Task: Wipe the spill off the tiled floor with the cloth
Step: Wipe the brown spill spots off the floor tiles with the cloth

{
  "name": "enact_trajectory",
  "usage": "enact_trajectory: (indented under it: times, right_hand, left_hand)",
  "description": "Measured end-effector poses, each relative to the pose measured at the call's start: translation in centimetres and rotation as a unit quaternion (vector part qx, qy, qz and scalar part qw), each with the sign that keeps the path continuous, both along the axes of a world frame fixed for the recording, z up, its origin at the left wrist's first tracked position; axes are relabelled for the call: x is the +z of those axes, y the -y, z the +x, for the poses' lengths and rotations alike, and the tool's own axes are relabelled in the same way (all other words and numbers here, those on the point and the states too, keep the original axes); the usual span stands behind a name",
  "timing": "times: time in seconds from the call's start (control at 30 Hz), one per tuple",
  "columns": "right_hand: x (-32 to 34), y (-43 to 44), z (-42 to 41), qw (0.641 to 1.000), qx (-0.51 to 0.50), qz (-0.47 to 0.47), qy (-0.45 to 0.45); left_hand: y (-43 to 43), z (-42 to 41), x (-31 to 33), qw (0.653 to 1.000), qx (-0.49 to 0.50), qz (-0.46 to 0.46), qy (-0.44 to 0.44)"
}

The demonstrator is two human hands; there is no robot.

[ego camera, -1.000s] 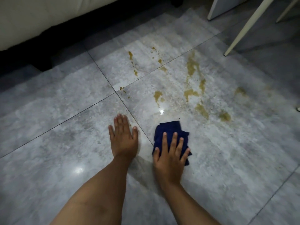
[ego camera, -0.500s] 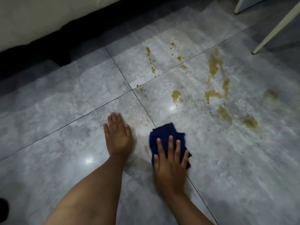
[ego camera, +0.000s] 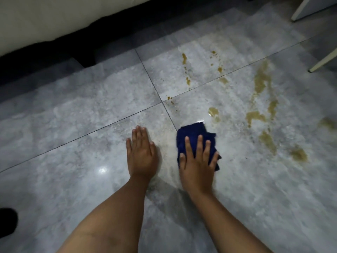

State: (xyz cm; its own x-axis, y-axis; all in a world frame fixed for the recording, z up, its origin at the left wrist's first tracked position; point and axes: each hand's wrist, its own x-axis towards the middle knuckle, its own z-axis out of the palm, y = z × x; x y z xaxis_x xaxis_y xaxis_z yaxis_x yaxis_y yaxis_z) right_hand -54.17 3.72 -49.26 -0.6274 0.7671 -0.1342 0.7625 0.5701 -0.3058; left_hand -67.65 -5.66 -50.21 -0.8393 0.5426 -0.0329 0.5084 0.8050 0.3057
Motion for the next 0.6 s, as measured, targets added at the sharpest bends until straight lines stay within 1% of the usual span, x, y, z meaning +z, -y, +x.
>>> enact_trajectory:
  times: [0.1,0.17,0.2,0.27,0.33,0.4,0.5,0.57,0.6]
  right_hand:
    - [0.2,-1.8,-3.0,0.995,0.1,0.002,0.003]
    - [0.2,-4.5,-4.8,0.991,0.131,-0.008,0.023]
    - [0.2,-5.8,-5.1,0.99,0.132,-0.028,0.043]
    - [0.4,-7.3,-4.3,0.992,0.093,-0.058,0.069]
    - [1.0,-7.6,-2.6,0.994,0.042,-0.062,0.085]
    - [1.9,-6.9,-1.9,0.992,0.049,-0.056,0.102]
    - [3.4,-6.9,-4.2,0.981,0.159,-0.052,0.095]
    - [4.0,-8.9,-7.3,0.968,0.229,-0.046,0.088]
    - [4.3,-10.3,-9.0,0.964,0.247,-0.038,0.089]
  left_hand:
    - [-0.8,-0.1,-0.2,1.0,0.004,-0.001,-0.005]
    - [-0.8,0.0,-0.3,1.0,0.008,-0.008,0.008]
    - [-0.8,0.3,-0.2,1.0,0.004,-0.015,0.02]
    - [-1.0,0.7,0.4,0.999,-0.009,-0.032,0.035]
    - [-2.7,0.1,1.1,0.999,-0.015,-0.03,0.029]
    - [-4.7,-1.7,1.9,1.0,0.0,-0.018,0.021]
    - [-5.8,-4.5,2.1,0.999,0.025,-0.023,0.014]
    - [-6.3,-4.8,1.9,1.0,0.019,-0.025,0.0]
    - [-6.8,-4.7,1.9,1.0,0.016,-0.022,-0.003]
